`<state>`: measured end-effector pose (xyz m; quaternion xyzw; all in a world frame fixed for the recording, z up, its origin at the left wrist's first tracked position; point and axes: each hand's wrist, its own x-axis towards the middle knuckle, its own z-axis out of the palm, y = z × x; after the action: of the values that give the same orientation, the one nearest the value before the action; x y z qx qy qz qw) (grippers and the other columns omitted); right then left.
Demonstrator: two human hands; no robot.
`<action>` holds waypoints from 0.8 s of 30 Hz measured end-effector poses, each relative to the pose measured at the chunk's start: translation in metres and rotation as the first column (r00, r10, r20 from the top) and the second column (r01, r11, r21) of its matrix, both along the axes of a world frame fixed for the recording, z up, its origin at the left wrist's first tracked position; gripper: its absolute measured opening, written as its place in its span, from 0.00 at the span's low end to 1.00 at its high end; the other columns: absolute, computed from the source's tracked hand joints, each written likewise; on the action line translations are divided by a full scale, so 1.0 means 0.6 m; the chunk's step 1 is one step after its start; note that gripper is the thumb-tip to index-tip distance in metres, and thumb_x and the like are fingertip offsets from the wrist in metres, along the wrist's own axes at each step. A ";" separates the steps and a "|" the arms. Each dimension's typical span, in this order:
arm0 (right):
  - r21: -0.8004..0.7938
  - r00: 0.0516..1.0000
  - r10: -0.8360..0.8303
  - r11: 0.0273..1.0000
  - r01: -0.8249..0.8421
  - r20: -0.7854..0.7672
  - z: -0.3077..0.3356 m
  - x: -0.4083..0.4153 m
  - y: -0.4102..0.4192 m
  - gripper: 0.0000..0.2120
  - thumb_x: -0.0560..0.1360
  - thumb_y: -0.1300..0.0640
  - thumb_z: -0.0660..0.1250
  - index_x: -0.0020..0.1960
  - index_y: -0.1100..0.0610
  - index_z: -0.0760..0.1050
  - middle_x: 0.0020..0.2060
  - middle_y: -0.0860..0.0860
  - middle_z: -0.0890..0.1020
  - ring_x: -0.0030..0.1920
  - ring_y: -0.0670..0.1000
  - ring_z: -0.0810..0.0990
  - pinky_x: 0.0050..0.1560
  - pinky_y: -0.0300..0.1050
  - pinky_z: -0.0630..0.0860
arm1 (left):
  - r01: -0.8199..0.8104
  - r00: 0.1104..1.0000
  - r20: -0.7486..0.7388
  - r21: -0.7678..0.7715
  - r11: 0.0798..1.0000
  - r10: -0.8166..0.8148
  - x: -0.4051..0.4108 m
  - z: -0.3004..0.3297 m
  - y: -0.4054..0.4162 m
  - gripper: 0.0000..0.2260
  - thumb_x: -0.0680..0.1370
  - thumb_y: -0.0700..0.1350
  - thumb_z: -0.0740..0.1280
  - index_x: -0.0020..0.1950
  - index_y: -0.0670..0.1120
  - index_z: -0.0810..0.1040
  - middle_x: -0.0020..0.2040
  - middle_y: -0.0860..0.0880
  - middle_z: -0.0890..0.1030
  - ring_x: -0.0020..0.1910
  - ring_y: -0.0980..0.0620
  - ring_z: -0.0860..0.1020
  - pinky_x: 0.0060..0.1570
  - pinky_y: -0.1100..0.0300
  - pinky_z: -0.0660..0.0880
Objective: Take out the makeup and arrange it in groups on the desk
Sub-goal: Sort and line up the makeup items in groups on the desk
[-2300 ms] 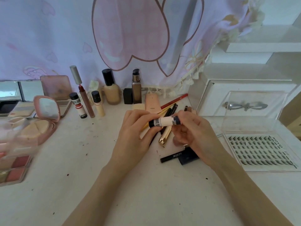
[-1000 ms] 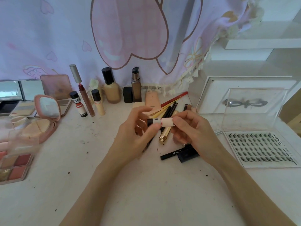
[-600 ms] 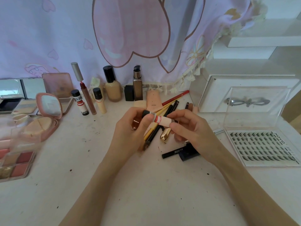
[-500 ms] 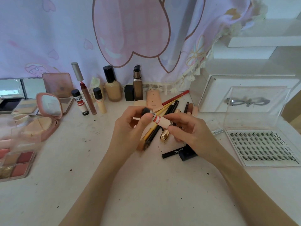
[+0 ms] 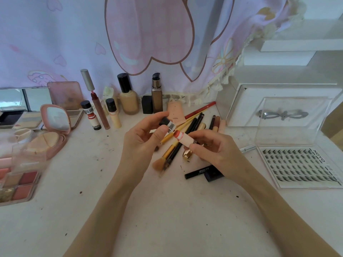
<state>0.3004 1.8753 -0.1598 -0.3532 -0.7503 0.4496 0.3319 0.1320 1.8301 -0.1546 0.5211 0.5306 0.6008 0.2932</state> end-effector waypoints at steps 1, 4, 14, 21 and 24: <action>0.002 1.000 -0.006 1.000 0.006 0.004 -0.001 0.000 0.000 0.10 0.73 0.58 0.68 0.51 0.45 0.76 0.46 0.45 0.82 0.47 0.43 0.79 0.46 0.37 0.76 | 0.009 1.000 -0.010 -0.003 1.000 -0.009 0.000 0.000 0.000 0.14 0.77 0.40 0.63 0.52 0.61 0.74 0.45 0.69 0.79 0.48 0.70 0.76 0.41 0.77 0.71; 0.009 1.000 -0.019 1.000 0.019 0.021 -0.005 -0.001 0.002 0.10 0.72 0.56 0.69 0.51 0.46 0.76 0.46 0.44 0.82 0.47 0.44 0.80 0.51 0.41 0.78 | 0.026 0.999 -0.024 -0.006 1.000 -0.026 0.000 -0.001 0.001 0.15 0.77 0.40 0.63 0.51 0.62 0.74 0.44 0.73 0.78 0.50 0.72 0.75 0.43 0.78 0.70; 0.127 0.993 -0.009 0.992 -0.006 0.118 -0.011 -0.007 0.000 0.10 0.73 0.58 0.69 0.54 0.52 0.78 0.41 0.39 0.79 0.39 0.35 0.76 0.40 0.29 0.71 | 0.052 0.998 -0.044 0.016 0.999 -0.051 -0.001 -0.003 -0.001 0.16 0.77 0.38 0.63 0.52 0.61 0.74 0.46 0.68 0.79 0.51 0.69 0.76 0.47 0.76 0.72; 0.156 0.991 -0.030 0.988 0.009 0.131 -0.014 -0.009 -0.001 0.09 0.73 0.58 0.69 0.53 0.53 0.79 0.41 0.40 0.80 0.37 0.34 0.75 0.37 0.28 0.70 | 0.093 0.996 -0.020 0.040 0.995 -0.093 -0.003 -0.002 -0.003 0.15 0.76 0.40 0.63 0.57 0.58 0.73 0.50 0.61 0.81 0.51 0.66 0.78 0.45 0.72 0.74; 0.095 0.992 -0.045 0.995 0.034 0.121 -0.016 -0.010 0.002 0.10 0.73 0.56 0.69 0.54 0.52 0.78 0.42 0.42 0.81 0.42 0.39 0.78 0.42 0.33 0.73 | 0.078 0.996 0.041 0.064 0.995 -0.080 -0.010 -0.003 -0.003 0.16 0.76 0.42 0.63 0.62 0.56 0.71 0.51 0.60 0.82 0.47 0.62 0.79 0.42 0.70 0.74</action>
<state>0.2946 1.8768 -0.1696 -0.3793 -0.7822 0.3851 0.3098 0.1262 1.8285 -0.1566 0.5374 0.4842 0.6160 0.3119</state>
